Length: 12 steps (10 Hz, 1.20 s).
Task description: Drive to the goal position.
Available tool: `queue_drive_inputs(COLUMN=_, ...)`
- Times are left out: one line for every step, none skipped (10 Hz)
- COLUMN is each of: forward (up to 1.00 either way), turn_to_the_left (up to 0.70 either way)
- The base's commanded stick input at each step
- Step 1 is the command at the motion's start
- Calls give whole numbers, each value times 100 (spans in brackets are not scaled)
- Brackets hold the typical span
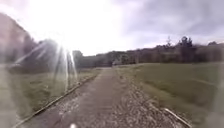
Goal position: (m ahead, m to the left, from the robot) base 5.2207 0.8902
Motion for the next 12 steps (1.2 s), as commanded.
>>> queue_drive_inputs(forward=85, turn_to_the_left=0)
queue_drive_inputs(forward=85, turn_to_the_left=0)
queue_drive_inputs(forward=85, turn_to_the_left=0)
queue_drive_inputs(forward=85, turn_to_the_left=0)
queue_drive_inputs(forward=85, turn_to_the_left=0)
queue_drive_inputs(forward=85, turn_to_the_left=0)
queue_drive_inputs(forward=85, turn_to_the_left=0)
queue_drive_inputs(forward=85, turn_to_the_left=0)
queue_drive_inputs(forward=85, turn_to_the_left=0)
queue_drive_inputs(forward=85, turn_to_the_left=0)
queue_drive_inputs(forward=85, turn_to_the_left=0)
queue_drive_inputs(forward=85, turn_to_the_left=0)
